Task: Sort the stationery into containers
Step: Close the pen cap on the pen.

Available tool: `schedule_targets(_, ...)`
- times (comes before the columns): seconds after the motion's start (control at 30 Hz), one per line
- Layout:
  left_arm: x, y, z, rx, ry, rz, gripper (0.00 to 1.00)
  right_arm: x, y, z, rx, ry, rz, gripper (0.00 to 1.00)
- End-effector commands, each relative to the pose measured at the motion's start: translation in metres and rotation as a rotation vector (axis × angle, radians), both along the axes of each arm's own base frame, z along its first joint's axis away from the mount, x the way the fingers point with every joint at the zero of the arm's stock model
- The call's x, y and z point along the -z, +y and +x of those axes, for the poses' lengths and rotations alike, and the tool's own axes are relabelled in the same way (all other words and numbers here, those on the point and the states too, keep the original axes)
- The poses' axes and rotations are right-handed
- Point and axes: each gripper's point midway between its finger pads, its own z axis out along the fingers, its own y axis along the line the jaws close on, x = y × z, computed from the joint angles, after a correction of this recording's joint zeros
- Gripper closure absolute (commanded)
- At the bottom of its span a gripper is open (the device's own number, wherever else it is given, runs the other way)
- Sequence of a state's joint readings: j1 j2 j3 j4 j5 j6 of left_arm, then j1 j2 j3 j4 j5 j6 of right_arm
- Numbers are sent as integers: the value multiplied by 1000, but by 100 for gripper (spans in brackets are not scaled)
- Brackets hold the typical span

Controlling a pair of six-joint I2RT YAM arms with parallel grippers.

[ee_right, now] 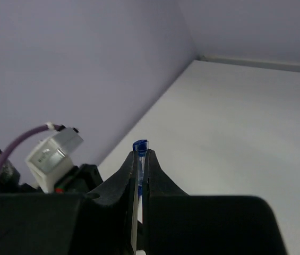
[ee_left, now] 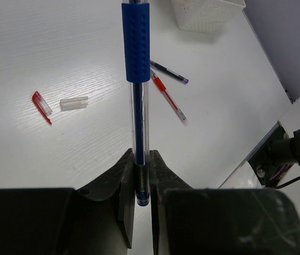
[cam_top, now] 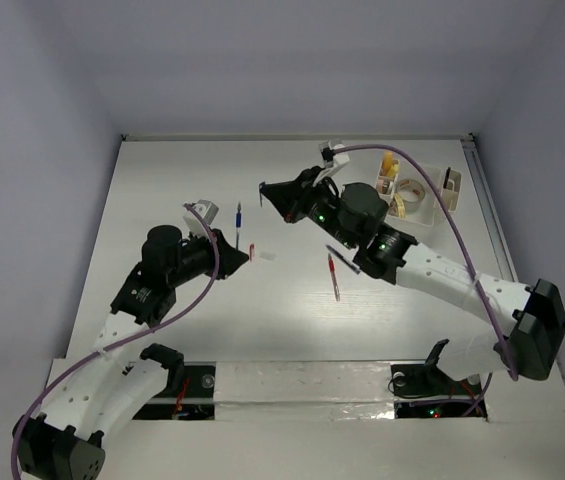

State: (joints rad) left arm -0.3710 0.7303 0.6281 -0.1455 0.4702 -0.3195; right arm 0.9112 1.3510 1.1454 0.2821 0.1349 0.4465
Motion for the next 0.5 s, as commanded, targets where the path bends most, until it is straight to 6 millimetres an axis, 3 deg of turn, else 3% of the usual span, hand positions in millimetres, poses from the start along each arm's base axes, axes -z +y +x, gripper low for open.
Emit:
schedule_targets(0.0, -16, -6, 1, 42, -68, -32, 100, -45, 22, -4, -87, -65, 199, 100)
schedule_targets(0.07, -17, -9, -2, 65, -70, -40, 100, -60, 33, -8, -142, -67, 246, 100)
schedule_targets(0.23, -20, -12, -7, 98, -83, -54, 100, -62, 59, -16, -271, -21, 323, 100)
schedule_targets(0.47, -23, -13, -8, 99, -94, -55, 100, -52, 63, -11, -257, 2, 314, 100)
